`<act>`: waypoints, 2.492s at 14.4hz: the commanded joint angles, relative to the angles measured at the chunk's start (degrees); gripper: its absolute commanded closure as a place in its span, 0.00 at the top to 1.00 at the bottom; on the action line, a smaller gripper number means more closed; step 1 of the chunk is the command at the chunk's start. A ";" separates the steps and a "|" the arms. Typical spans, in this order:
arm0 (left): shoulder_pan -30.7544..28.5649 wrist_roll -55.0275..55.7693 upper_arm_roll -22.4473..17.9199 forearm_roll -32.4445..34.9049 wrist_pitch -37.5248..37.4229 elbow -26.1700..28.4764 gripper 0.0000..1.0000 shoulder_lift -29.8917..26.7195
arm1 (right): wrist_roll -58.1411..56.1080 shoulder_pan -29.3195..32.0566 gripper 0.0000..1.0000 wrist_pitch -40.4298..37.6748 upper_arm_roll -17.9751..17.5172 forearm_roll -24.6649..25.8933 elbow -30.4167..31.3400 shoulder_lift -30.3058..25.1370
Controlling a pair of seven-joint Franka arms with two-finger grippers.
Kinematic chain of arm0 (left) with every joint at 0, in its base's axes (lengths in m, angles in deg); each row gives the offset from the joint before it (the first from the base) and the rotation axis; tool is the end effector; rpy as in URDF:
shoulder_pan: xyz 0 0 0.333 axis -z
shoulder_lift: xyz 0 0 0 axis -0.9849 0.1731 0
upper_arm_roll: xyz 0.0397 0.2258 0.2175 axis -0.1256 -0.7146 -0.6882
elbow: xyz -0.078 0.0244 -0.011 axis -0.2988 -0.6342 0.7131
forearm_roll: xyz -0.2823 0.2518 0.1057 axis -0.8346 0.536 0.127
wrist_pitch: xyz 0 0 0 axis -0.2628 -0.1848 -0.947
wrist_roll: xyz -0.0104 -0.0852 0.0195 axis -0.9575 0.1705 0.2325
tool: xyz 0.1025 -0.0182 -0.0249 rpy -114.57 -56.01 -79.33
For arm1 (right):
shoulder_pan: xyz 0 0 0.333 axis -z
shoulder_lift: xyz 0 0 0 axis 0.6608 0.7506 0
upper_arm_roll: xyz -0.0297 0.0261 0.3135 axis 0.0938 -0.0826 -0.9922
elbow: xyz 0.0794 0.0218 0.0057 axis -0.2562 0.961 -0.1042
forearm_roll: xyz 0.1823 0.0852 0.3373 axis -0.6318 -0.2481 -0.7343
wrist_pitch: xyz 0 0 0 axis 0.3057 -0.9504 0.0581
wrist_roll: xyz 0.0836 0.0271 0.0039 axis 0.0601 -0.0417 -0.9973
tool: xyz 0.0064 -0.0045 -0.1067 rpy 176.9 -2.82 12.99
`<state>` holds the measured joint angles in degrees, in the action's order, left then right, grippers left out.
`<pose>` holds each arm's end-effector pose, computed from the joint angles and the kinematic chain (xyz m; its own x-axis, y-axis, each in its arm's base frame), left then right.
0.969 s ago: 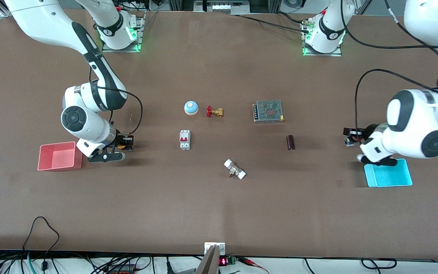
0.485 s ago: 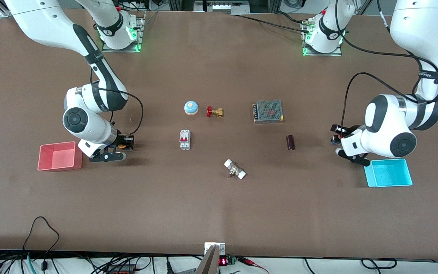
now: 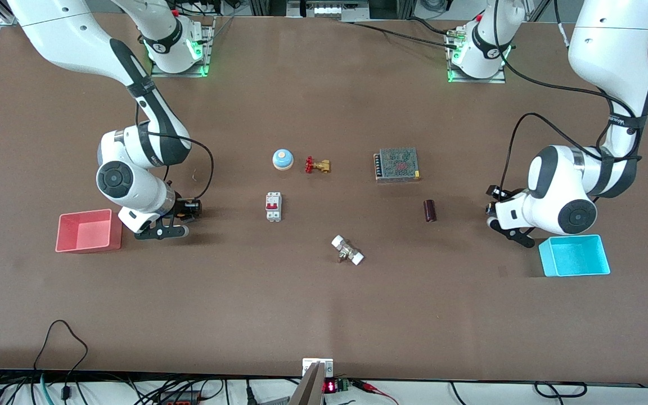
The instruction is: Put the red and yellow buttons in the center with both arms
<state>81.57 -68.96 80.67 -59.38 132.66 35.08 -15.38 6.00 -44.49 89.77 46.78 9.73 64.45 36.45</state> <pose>0.5983 -0.0266 0.2148 0.7991 -0.4536 -0.3945 -0.4269 -0.8902 0.1590 0.6005 0.1320 0.2162 0.9927 0.0887 -0.0815 0.0889 -0.9960 -0.0015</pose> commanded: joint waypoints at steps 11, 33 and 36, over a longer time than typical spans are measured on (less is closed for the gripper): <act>1.71 -0.60 -0.07 0.58 1.50 -1.06 1.00 -6.77 | -6.13 5.32 1.00 -23.46 0.83 -0.45 -14.38 -14.84; -3.91 26.56 0.63 -1.97 -17.13 -12.41 1.00 -29.72 | -13.54 1.64 1.00 -43.64 12.08 -5.98 -19.17 -26.10; -4.18 26.38 0.63 -1.97 -17.39 -11.96 1.00 -30.25 | -13.54 1.81 1.00 -43.64 11.99 -5.46 -19.17 -26.10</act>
<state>77.86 -42.41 81.12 -60.57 115.73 21.59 -44.00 -6.78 -42.48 46.32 58.58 3.67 44.47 11.41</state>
